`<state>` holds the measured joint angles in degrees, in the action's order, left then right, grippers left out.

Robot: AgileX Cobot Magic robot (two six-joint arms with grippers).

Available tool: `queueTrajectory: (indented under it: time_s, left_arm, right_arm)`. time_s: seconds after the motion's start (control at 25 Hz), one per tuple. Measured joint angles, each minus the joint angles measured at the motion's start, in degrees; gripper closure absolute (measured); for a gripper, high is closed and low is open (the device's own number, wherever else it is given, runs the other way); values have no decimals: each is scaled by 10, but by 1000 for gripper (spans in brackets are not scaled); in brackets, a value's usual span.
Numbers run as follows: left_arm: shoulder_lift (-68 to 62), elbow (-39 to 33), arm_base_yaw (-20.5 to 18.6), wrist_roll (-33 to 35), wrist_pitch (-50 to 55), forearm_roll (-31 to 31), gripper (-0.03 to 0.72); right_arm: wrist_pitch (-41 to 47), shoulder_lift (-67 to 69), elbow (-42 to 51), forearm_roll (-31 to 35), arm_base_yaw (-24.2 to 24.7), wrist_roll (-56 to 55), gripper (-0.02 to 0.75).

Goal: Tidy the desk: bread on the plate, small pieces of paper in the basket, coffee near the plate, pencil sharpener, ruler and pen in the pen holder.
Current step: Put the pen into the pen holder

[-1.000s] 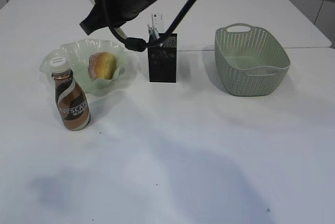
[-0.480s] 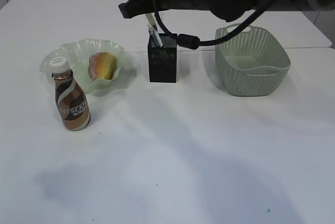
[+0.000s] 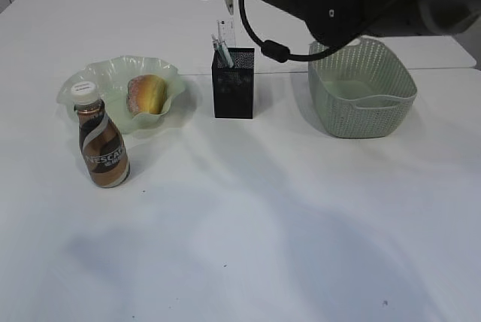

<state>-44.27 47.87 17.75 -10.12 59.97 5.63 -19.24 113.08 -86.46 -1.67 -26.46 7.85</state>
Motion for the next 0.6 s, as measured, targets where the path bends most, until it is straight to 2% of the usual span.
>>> queueTrajectory:
  time_s: [0.2,0.6]
  left_arm:
    - [0,0,0,0,-31,-13,407]
    - [0,0,0,0,-50,-14,414]
  right_arm:
    - [-97,54,0,17,1,0,635]
    - [-192,116,0,77,20,0,635]
